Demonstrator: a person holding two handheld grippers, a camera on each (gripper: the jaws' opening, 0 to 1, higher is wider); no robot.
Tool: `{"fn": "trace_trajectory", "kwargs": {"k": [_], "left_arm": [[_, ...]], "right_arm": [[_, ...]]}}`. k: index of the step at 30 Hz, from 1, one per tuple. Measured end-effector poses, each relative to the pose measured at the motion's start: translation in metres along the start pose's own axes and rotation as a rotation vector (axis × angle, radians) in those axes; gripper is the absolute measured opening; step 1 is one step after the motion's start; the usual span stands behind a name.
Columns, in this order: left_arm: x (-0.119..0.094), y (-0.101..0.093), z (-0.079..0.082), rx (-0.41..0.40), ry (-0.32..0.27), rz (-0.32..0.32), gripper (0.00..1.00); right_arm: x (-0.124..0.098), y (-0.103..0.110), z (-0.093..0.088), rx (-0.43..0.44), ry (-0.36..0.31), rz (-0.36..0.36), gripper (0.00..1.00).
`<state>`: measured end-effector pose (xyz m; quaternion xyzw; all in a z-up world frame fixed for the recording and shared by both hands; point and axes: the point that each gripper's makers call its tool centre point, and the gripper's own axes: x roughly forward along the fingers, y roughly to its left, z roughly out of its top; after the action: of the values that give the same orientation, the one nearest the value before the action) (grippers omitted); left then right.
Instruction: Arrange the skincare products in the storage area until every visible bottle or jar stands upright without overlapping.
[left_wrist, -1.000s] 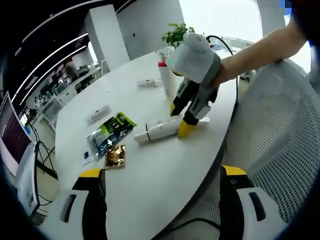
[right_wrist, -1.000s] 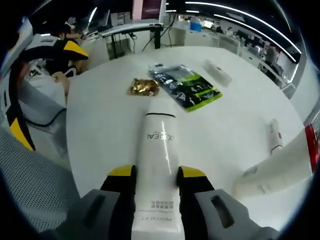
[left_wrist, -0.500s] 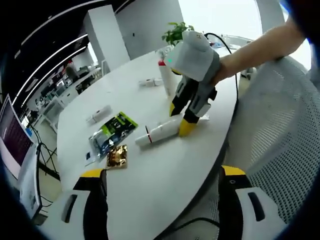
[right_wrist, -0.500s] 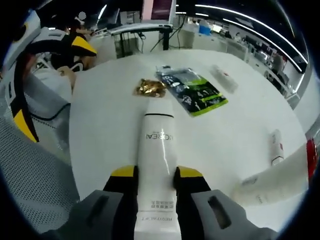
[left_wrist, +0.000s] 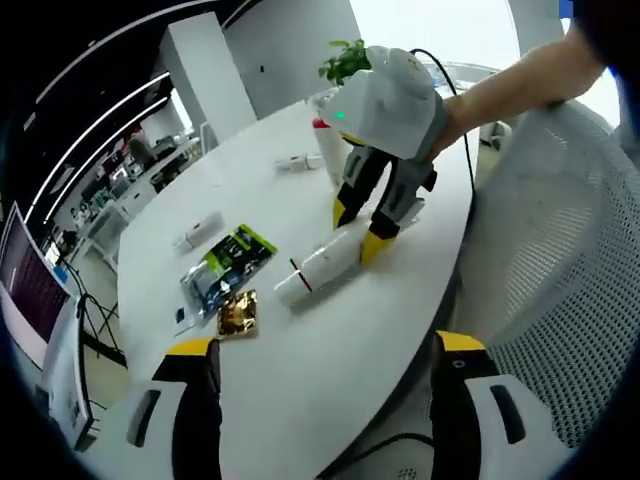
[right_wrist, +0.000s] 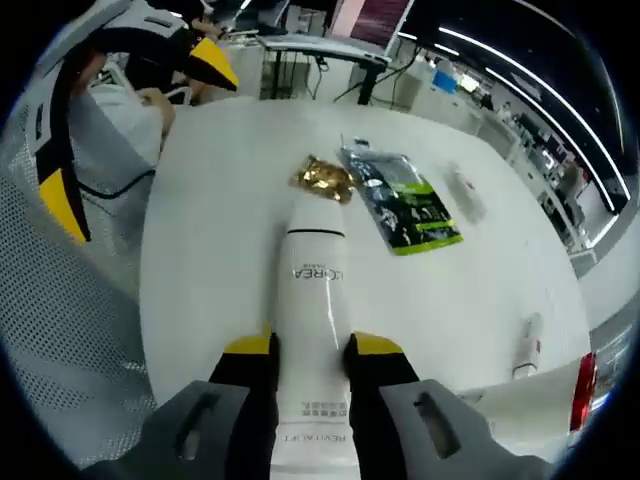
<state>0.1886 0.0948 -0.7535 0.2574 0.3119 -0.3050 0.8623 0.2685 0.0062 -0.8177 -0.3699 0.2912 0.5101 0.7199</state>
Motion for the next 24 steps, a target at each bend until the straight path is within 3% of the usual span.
{"fn": "trace_trajectory", "kwargs": {"k": [5, 8, 10, 13, 21, 24], "left_arm": [[-0.001, -0.001, 0.001, 0.033, 0.011, -0.008, 0.83], [-0.004, 0.005, 0.004, 0.107, 0.028, 0.005, 0.87], [-0.01, 0.017, 0.013, 0.195, 0.051, 0.037, 0.89], [-0.013, 0.031, 0.029, 0.254, 0.034, 0.066, 0.92], [0.014, 0.043, 0.053, 0.244, -0.012, 0.035, 0.99], [0.026, 0.044, 0.055, 0.308, 0.009, 0.042, 0.99]], "right_arm": [[-0.005, 0.003, 0.011, -0.088, -0.012, -0.007, 0.26], [-0.006, 0.005, 0.013, -0.111, -0.013, -0.005, 0.26], [-0.007, 0.002, 0.015, -0.124, -0.016, -0.013, 0.26], [-0.012, -0.002, 0.019, -0.146, -0.022, -0.032, 0.26], [-0.02, -0.005, 0.028, -0.196, -0.041, -0.056, 0.26], [-0.024, -0.008, 0.032, -0.217, -0.048, -0.073, 0.26]]}}
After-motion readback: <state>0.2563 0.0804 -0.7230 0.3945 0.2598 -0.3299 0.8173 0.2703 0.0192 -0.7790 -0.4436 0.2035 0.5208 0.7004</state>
